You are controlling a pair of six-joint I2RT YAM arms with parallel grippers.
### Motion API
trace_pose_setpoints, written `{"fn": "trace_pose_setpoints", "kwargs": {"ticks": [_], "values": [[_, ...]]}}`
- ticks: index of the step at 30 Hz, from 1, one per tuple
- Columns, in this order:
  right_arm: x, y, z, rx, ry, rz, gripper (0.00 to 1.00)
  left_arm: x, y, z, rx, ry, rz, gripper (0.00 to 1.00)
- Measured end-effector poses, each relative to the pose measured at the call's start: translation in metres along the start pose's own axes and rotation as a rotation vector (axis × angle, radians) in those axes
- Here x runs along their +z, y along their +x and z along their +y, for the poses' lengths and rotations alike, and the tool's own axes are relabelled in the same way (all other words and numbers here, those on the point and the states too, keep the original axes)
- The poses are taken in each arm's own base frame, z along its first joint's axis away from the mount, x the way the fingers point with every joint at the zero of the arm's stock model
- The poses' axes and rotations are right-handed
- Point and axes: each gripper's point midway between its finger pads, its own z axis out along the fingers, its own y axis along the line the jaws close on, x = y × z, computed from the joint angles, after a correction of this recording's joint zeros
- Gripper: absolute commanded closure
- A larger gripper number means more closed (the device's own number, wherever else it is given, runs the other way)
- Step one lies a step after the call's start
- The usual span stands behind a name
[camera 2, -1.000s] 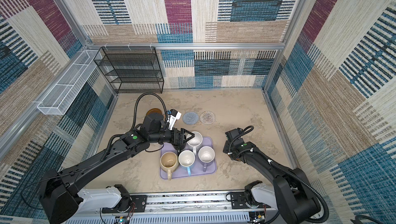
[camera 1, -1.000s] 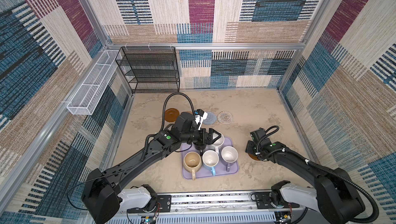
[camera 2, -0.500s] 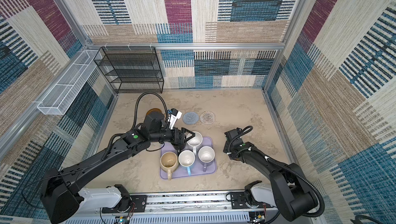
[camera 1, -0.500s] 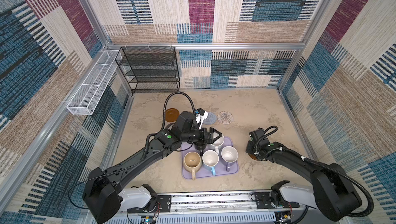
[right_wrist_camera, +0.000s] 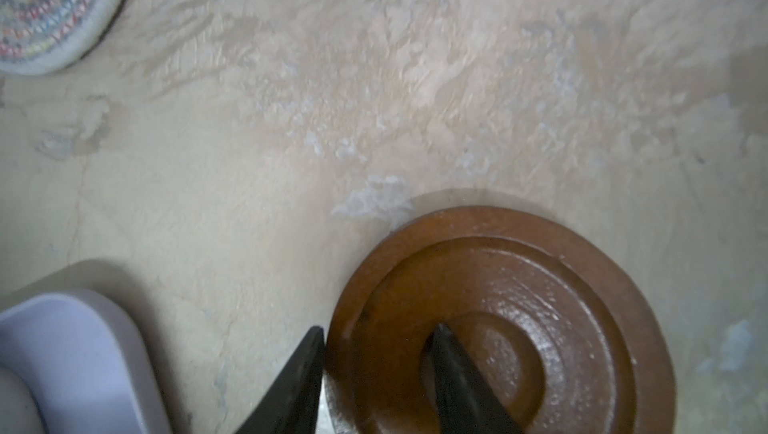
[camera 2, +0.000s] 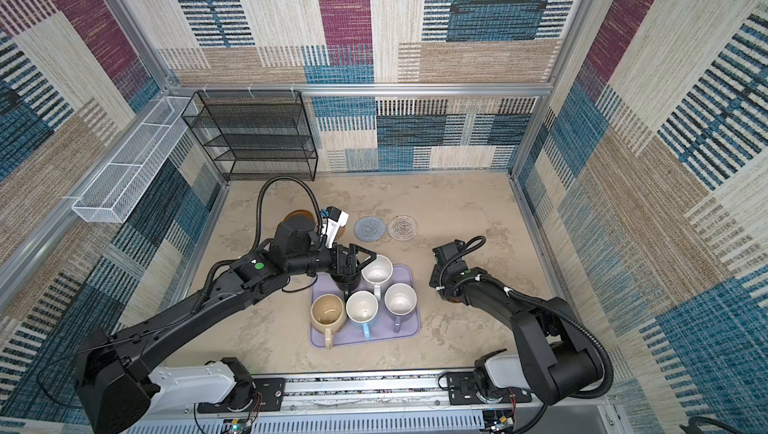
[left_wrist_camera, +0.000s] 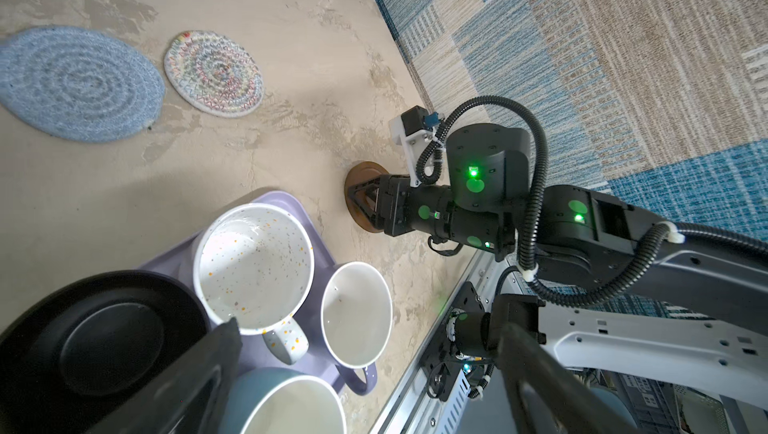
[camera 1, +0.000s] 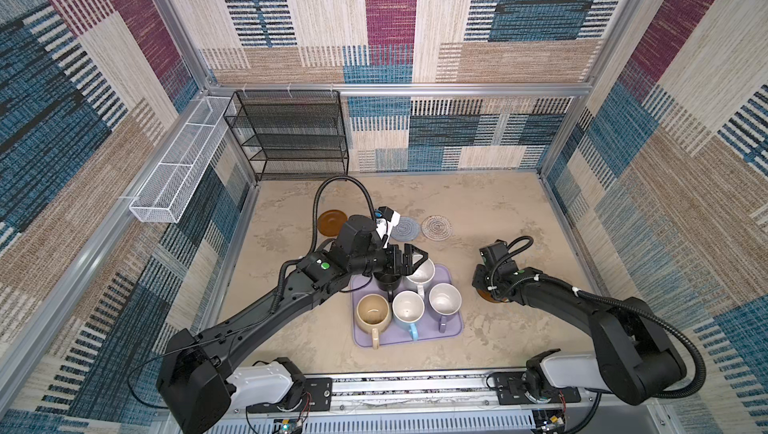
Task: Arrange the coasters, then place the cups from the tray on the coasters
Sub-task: 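Slide the large brown coaster with the right gripper beside the multicolour coaster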
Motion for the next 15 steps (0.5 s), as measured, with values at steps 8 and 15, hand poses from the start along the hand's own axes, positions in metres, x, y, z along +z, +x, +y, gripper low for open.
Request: {"fn": "trace_pose_setpoints", "kwargs": {"ticks": [8,15], "values": [[0.011,-0.023,0.016,0.000,-0.063,0.009,0.54,-0.002,-0.006,0.010,0.000,-0.052,-0.038,0.00],[0.029,-0.052,0.028,-0.015,-0.082,-0.004,0.54,0.003,-0.020,0.012,0.003,-0.075,-0.061,0.00]]}}
